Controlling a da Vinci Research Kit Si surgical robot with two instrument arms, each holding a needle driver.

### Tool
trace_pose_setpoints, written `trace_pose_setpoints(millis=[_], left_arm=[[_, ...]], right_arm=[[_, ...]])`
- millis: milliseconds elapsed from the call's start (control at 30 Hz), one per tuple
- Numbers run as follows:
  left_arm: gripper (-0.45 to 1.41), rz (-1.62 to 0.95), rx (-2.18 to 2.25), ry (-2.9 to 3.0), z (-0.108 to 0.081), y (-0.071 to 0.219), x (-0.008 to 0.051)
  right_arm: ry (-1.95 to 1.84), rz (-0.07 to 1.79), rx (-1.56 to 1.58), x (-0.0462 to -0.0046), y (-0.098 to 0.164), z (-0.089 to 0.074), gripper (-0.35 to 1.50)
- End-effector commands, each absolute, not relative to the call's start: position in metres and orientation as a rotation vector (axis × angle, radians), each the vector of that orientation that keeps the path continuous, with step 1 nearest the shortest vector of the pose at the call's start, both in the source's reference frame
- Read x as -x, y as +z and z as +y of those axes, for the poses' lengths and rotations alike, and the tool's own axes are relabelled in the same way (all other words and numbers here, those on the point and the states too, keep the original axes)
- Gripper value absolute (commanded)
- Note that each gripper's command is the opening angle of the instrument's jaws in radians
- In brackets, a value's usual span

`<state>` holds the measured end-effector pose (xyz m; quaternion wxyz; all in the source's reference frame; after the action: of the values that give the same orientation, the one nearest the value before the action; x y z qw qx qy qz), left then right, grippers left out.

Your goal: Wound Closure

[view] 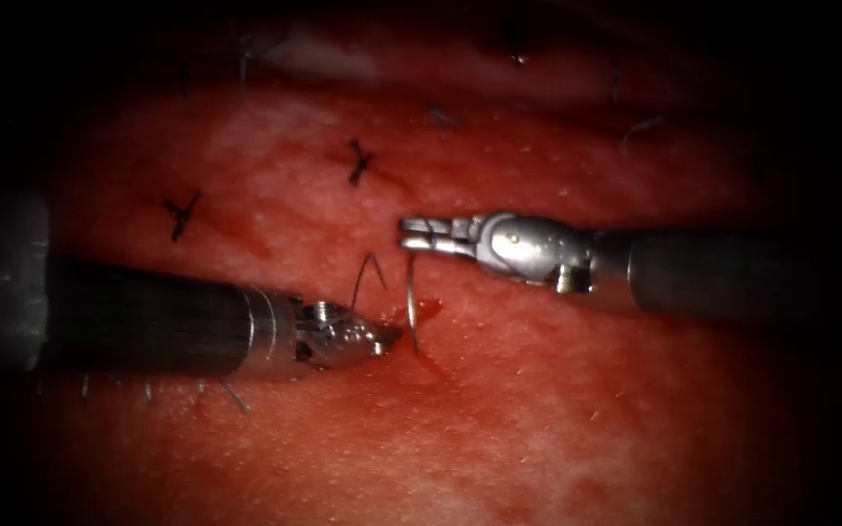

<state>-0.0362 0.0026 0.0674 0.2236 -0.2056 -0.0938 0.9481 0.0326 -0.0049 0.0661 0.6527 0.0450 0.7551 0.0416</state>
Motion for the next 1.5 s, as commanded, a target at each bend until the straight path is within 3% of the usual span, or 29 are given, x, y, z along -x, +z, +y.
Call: trace_pose_setpoints(millis=[33,233,400,1067,1500], left_arm=[[-0.03,-0.266,0.572,2.619,0.0024,0.0678,0.0368],[0.29,-0.306,0.585,2.622,0.0018,0.0674,0.0376],[0.41,-0.310,0.589,2.622,0.0014,0.0671,0.0378],[0.27,-0.327,0.602,2.625,0.0012,0.0662,0.0374],[0.26,-0.328,0.639,2.597,0.0017,0.0634,0.0376]], right_arm=[[0.074,1.722,-0.079,-0.0337,0.0666,-0.0045,-0.35],[0.012,1.739,-0.003,-0.0340,0.0668,-0.0048,-0.35],[-0.016,1.741,0.032,-0.0340,0.0672,-0.0050,-0.35],[-0.160,1.721,0.009,-0.0328,0.0688,-0.0081,-0.35],[-0.179,1.738,-0.008,-0.0346,0.0681,-0.0089,-0.35]])
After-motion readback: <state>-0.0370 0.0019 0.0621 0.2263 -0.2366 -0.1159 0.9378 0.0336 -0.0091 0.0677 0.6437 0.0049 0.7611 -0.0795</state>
